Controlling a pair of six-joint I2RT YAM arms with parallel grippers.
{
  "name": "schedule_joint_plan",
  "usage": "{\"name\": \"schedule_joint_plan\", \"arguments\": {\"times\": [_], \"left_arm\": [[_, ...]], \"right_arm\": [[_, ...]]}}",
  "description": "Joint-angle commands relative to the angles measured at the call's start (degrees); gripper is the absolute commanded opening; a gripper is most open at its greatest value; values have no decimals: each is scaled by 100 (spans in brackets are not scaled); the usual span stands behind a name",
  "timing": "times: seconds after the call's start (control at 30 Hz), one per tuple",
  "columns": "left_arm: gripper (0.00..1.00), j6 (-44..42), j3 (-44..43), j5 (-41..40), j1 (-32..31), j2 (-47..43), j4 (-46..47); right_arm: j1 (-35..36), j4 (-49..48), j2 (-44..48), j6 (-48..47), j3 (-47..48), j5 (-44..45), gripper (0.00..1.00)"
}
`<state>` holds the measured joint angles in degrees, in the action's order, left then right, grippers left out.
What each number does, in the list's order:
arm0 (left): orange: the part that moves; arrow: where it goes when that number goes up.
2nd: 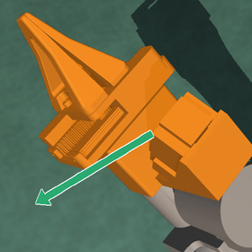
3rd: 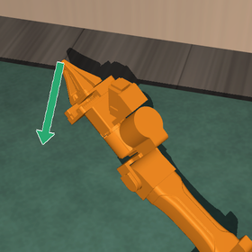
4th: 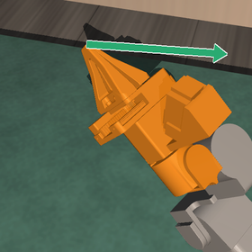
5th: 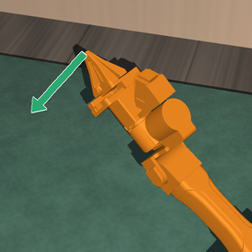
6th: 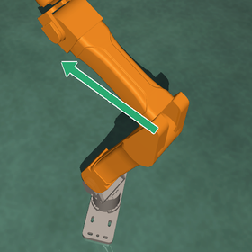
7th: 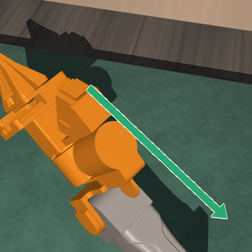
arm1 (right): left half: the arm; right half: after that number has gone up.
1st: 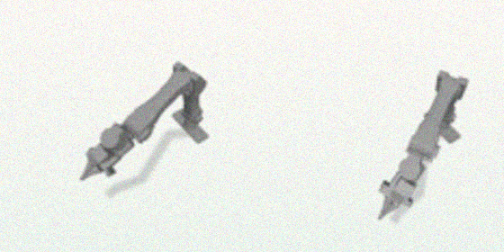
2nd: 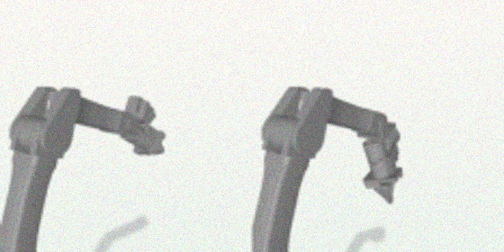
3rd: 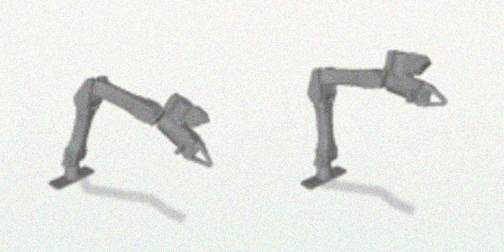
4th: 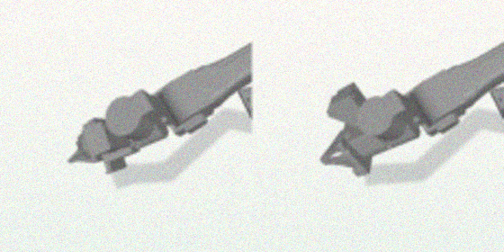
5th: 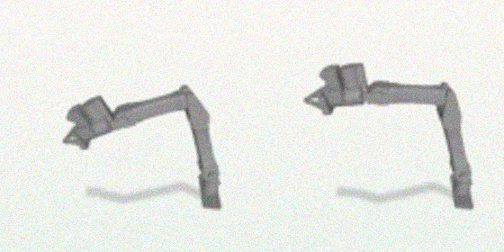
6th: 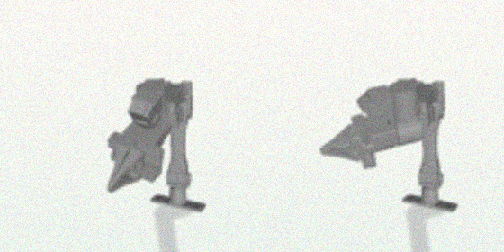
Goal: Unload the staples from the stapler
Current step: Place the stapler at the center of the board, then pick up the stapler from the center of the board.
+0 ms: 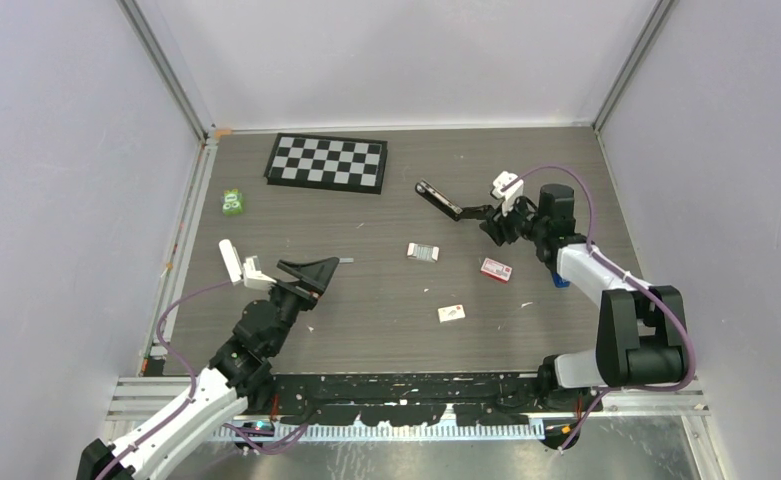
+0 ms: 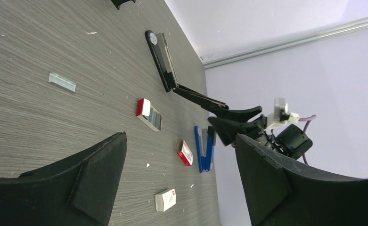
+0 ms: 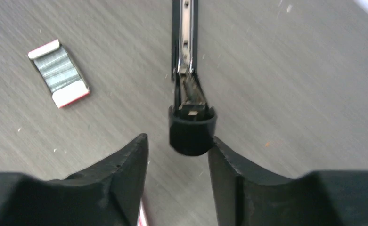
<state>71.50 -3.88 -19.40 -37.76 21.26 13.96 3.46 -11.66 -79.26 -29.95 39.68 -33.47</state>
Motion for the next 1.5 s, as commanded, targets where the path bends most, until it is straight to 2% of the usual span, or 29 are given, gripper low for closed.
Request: {"name": "schedule_joint_plan", "arguments": {"times": [0.0, 0.07, 0.3, 0.47, 0.6, 0.73, 0.8, 0.9, 1.0, 1.2, 1.47], "left_arm": [[86, -109, 10, 39, 15, -125, 298], [87, -118, 9, 49, 19, -183, 261], [87, -199, 14, 99, 15, -313, 196], [87, -496, -116, 226, 19, -430, 24], [88, -1010, -323, 436, 21, -435, -152], [90, -1548, -537, 808, 18, -285, -253], [92, -1845, -653, 1072, 20, -166, -280], [98, -2236, -880, 1503, 19, 56, -407], [100, -2552, -1132, 1821, 20, 290, -647], [100, -2655, -1123, 1913, 20, 467, -669], [100, -2697, -1018, 1826, 23, 220, -824]], "right_arm": [[-193, 1251, 95, -116, 335, 150, 62], [-265, 1674, 160, -52, 525, 30, 71], [-474, 2517, 675, 181, 844, 48, 89], [-736, 3915, 1194, -183, 1342, -430, 99], [-1069, 5057, 1423, -325, 1987, -724, 99], [-1193, 5827, 1211, -85, 2400, 150, 100], [-1350, 5742, 1081, 171, 2273, 668, 100], [-1679, 5071, 863, 548, 1911, 1601, 100], [-1911, 4678, 216, 785, 1990, 2292, 100], [-1929, 4519, -1010, 901, 2623, 2418, 96], [-1881, 4524, -1908, 987, 3067, 2375, 77]]}}
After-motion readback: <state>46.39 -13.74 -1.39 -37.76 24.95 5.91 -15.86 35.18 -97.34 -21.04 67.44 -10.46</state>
